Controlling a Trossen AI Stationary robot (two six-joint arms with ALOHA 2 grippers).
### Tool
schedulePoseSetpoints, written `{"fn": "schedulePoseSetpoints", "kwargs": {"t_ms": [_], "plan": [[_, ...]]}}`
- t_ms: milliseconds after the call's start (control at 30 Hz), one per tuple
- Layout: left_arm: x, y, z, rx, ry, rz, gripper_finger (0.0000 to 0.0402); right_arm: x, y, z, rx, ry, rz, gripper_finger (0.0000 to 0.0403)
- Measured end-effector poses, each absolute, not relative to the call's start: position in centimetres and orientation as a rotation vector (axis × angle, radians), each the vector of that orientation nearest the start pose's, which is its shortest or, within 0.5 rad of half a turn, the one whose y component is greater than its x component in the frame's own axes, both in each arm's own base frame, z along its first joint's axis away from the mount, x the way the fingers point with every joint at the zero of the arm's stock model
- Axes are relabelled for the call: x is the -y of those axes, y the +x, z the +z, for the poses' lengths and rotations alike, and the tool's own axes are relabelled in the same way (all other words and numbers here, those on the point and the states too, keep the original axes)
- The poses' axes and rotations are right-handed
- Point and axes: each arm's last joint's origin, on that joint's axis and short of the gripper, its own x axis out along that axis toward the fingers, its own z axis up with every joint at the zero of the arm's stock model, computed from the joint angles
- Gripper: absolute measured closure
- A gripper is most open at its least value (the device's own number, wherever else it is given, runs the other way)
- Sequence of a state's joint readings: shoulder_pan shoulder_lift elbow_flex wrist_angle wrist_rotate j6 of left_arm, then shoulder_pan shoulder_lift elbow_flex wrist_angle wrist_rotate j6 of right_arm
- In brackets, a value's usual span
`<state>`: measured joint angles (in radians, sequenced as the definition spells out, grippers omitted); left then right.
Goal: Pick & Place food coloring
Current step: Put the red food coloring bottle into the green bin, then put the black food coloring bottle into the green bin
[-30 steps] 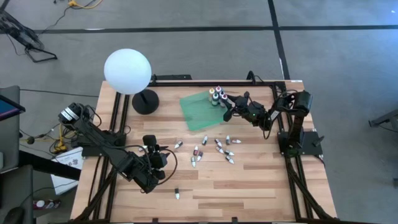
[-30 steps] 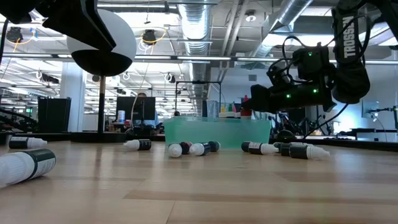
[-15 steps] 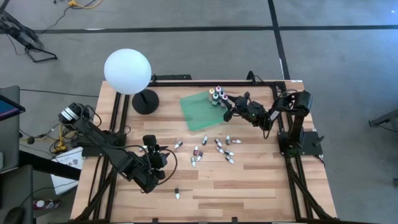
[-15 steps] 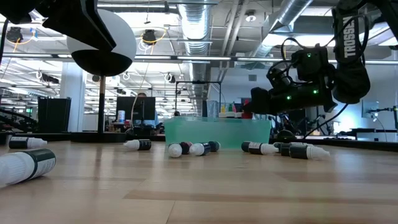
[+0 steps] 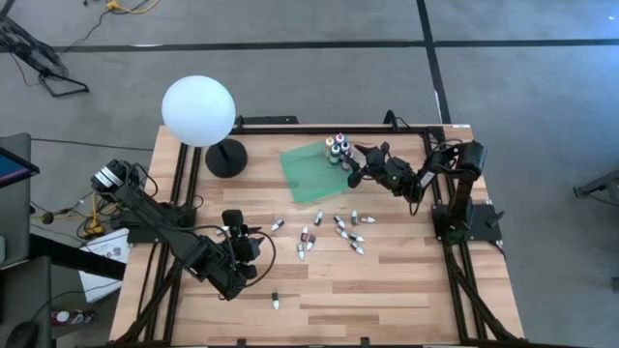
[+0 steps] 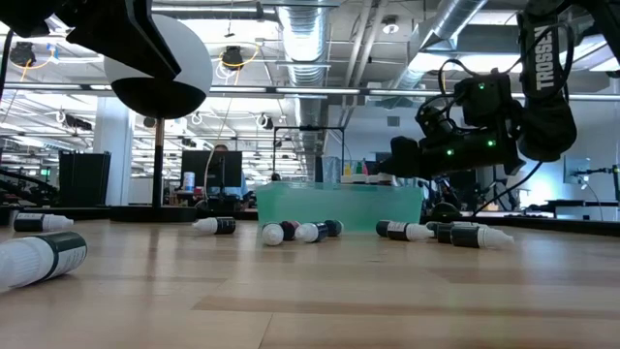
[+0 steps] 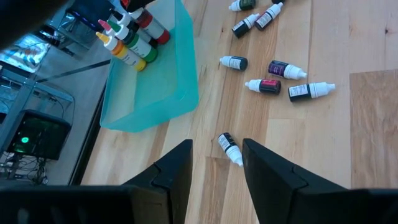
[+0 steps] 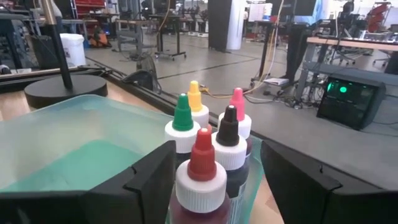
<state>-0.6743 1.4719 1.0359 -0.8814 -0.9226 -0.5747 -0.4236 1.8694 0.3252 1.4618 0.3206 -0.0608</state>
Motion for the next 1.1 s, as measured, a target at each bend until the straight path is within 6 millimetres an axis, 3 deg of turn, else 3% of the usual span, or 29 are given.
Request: {"fn": "schedulePoseSetpoints", "kwargs": {"t_ms": [200,367,700,900,1100], "plan": [[14.6,22.0,23.5,-0.797,0.413,0.448,0.0268,11.2,23.3,11.5,-0.039,-0.096,-0.735,0.0173],[14.6,22.0,23.5,-0.798,0.415,0.448,0.0268,10.2,23.5,13.7,0.005,-0.169,-0.744,0.0175],[14.5,22.0,23.6,-0.766,0.496,0.473,0.0268,4.7,22.2,20.2,0.020,-0.284,-0.659,0.0176],[13.9,21.6,22.4,-0.821,0.473,0.485,0.0268,1.1,20.3,20.9,-0.110,-0.201,-0.470,0.0180],[11.3,20.7,19.2,-1.086,0.258,0.508,0.0268,-2.0,19.0,20.6,-0.191,-0.128,-0.212,0.0190]]}}
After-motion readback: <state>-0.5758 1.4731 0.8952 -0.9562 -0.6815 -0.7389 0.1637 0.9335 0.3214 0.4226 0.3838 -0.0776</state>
